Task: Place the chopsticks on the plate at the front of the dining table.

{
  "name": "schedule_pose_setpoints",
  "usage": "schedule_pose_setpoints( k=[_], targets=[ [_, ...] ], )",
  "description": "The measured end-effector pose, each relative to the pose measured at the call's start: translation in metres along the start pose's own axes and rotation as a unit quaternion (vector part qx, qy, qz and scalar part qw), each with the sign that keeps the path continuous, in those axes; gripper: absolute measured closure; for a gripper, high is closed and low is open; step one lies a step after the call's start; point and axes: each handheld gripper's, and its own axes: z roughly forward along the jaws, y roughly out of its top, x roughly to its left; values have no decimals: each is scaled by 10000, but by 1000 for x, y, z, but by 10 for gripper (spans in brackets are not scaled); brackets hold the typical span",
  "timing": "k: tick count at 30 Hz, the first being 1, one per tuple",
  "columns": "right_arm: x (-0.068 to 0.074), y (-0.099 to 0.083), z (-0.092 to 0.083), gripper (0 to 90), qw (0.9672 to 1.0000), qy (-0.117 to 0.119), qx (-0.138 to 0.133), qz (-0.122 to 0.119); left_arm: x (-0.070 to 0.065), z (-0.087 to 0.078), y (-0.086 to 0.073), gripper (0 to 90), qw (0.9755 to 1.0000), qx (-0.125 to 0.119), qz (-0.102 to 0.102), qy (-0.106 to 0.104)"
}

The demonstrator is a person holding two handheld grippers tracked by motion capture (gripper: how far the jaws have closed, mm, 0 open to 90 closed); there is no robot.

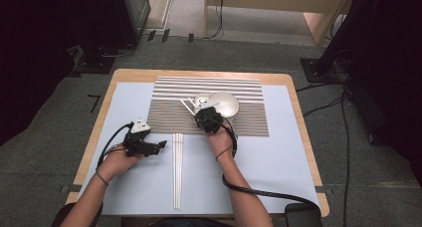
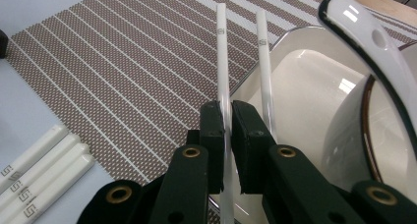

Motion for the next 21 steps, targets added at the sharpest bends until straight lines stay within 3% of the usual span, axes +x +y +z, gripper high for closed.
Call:
schedule_pose_setpoints(
  k=[10, 21],
  targets=[
    [1, -1, -1, 798, 10000, -6, -12, -78, 0, 0, 0, 147, 10000, -1, -3, -4],
    [1, -5, -11, 751, 9999, 84, -103, 6, 0, 0, 0, 147, 10000, -12, -13, -10]
  ],
)
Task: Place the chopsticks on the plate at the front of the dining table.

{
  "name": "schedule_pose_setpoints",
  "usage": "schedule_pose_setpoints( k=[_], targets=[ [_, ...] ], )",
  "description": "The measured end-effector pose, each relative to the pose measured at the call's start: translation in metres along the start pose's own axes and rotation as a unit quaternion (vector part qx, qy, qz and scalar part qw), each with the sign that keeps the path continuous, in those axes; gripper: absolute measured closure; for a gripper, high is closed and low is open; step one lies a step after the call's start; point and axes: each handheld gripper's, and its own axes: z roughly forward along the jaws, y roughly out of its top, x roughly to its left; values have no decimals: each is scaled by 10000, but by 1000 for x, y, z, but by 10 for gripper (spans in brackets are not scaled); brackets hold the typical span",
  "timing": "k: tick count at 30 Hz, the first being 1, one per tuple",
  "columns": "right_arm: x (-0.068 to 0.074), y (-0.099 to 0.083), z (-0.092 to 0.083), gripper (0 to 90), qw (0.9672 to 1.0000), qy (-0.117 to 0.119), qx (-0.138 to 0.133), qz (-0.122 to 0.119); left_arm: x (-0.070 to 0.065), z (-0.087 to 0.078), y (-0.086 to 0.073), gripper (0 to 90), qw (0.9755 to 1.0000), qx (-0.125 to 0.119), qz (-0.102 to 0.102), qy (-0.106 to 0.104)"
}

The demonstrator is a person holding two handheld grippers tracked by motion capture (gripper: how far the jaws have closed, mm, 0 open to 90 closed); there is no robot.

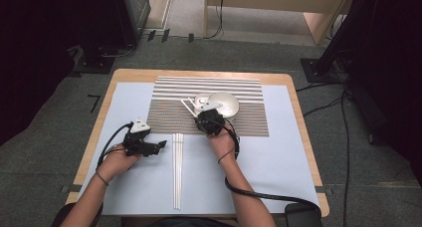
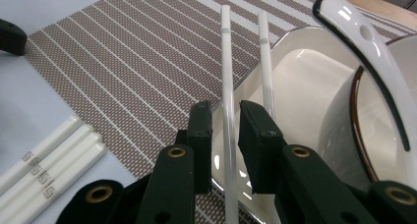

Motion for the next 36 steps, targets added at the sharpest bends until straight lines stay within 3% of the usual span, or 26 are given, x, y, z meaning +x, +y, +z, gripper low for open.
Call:
schedule_pose_setpoints(
  k=[7, 13, 19, 20, 24, 27, 31, 36],
  targets=[
    [-2, -5, -9, 724, 9997, 160, -45, 180, -1, 0, 0, 147, 10000, 17, 30, 33],
    [0, -5, -14, 717, 9994, 303, -81, 165, -1, 0, 1, 148, 10000, 37, 16, 42],
    [-1, -4, -19, 690, 9989, 445, -22, 138, -4, 0, 6, 152, 9999, 93, 75, -104],
    [-1, -5, -22, 683, 9989, 456, 16, 102, -3, 1, 8, 152, 9997, 183, -20, -134],
    [-6, -8, -27, 675, 9984, 535, -9, 182, -1, 2, 14, 158, 9996, 271, -46, -107],
    [-7, -10, -32, 663, 9984, 549, 19, 150, 2, 3, 23, 167, 9992, 200, -94, -332],
    [-11, -13, -38, 649, 9985, 525, 32, 128, 3, 6, 27, 167, 9989, 224, -57, -417],
    [-14, -16, -45, 632, 9986, 505, 8, 128, 8, 13, 37, 167, 9985, 152, -193, -491]
  ],
)
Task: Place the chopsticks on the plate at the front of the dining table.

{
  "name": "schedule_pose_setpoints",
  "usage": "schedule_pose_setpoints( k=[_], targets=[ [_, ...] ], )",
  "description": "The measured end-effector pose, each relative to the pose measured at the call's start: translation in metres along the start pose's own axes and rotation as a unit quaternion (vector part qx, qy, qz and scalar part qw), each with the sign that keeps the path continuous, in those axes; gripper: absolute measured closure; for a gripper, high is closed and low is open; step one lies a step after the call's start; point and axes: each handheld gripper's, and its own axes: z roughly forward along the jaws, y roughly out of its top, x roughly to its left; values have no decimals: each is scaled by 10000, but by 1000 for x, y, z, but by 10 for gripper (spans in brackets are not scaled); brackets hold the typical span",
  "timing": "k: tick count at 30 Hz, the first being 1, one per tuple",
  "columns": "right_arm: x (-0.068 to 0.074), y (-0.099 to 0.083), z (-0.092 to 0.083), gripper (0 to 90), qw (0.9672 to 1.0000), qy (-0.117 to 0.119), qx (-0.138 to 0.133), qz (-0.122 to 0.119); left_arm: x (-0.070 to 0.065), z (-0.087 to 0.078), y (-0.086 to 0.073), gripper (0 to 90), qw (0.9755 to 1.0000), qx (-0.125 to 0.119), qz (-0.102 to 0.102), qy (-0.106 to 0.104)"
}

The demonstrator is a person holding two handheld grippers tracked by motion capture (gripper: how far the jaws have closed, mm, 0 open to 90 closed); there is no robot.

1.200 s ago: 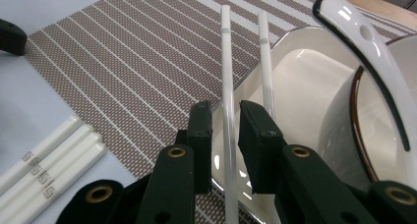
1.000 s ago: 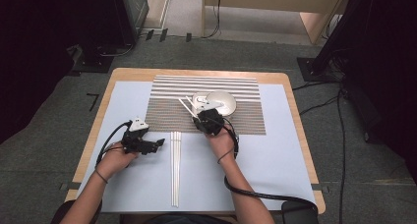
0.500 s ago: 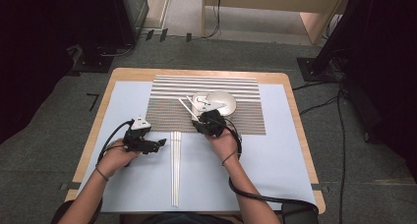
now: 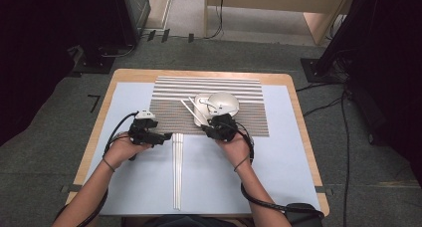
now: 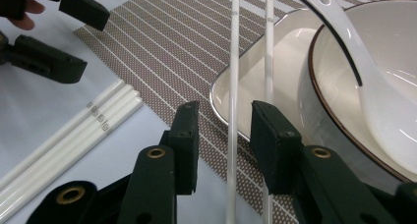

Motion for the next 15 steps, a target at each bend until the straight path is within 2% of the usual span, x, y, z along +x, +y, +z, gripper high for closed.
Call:
schedule_pose_setpoints(
  k=[7, 9, 11, 12, 15],
  targets=[
    [-5, -5, -7, 622, 10000, -29, -12, 59, 0, 4, 13, 171, 9999, -88, 107, -38],
    [-5, -7, -10, 616, 10000, -32, -27, 77, 1, 5, 17, 263, 9998, -93, 145, -51],
    [-6, -9, -12, 609, 9999, -41, -24, 119, 1, 7, 21, 264, 9998, -87, 169, 8],
    [-8, -11, -13, 604, 9999, -60, -29, 153, 2, 9, 24, 266, 9998, -103, 140, -64],
    [-10, -15, -15, 596, 9998, -48, -13, 211, 2, 12, 28, 277, 9998, -95, 112, -111]
  ],
)
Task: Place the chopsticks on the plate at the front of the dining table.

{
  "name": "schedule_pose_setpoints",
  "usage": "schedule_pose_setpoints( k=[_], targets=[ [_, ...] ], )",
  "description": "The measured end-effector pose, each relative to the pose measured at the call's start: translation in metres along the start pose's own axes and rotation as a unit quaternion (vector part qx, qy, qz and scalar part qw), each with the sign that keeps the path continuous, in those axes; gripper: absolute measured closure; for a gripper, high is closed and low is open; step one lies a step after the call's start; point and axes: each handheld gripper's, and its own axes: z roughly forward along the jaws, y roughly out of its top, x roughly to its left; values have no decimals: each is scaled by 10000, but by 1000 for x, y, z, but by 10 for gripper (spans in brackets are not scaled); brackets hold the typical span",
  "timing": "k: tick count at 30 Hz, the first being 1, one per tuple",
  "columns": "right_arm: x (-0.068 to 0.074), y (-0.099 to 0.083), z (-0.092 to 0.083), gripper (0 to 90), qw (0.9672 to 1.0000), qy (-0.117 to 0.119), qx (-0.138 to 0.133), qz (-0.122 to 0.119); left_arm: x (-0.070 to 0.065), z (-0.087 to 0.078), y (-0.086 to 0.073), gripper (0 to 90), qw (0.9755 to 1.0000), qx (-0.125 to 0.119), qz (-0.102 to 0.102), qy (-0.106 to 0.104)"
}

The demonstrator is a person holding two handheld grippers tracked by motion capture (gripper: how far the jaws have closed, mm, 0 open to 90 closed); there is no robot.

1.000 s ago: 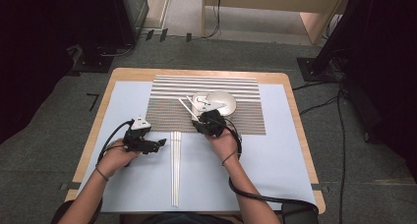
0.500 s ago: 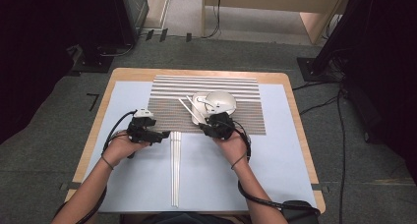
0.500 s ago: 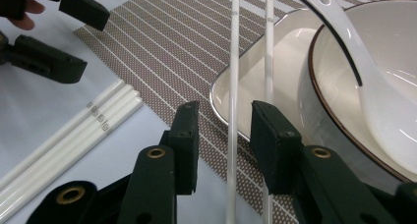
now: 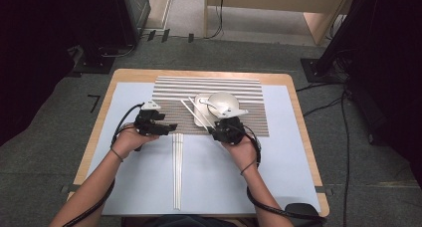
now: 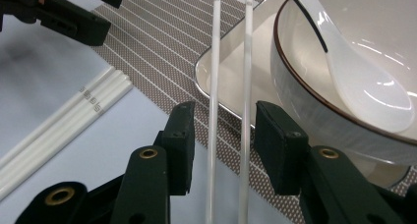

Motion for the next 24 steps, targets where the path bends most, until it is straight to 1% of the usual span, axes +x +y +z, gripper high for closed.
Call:
schedule_pose_setpoints(
  k=[2, 3, 5, 8, 9, 10, 13, 15, 20, 22, 24],
  targets=[
    [-1, -1, 0, 589, 10000, -6, 34, 15, 0, 1, 1, 316, 10000, 2, -1, -3],
    [-1, -3, 0, 565, 10000, 12, 31, 86, 0, 4, 3, 328, 10000, 21, 32, -29],
    [-2, -5, 1, 552, 10000, 20, 37, 79, 0, 7, 5, 353, 10000, 5, 69, -58],
    [-2, -7, 2, 538, 9999, 21, 63, 84, -1, 9, 7, 372, 9999, -42, 71, -100],
    [-3, -8, 3, 517, 9999, 25, 83, 107, -1, 12, 9, 381, 9999, -70, 44, -145],
    [-3, -8, 3, 517, 9999, 25, 83, 107, -1, 12, 9, 388, 9999, -70, 44, -145],
    [-4, -10, 5, 500, 9998, 41, 118, 132, 0, 16, 12, 397, 9997, -85, -40, -232],
    [-3, -12, 7, 500, 9997, 79, 210, 138, 0, 20, 14, 411, 9996, -98, -28, -260],
    [-2, -14, 9, 505, 9994, 49, 304, 151, -1, 24, 17, 427, 9995, -107, -27, -307],
    [-3, -15, 10, 518, 9994, 49, 329, 131, -1, 26, 18, 430, 9994, -117, -32, -333],
    [-2, -16, 10, 553, 9991, 10, 389, 149, -1, 30, 20, 430, 9993, -115, -77, -348]
  ],
)
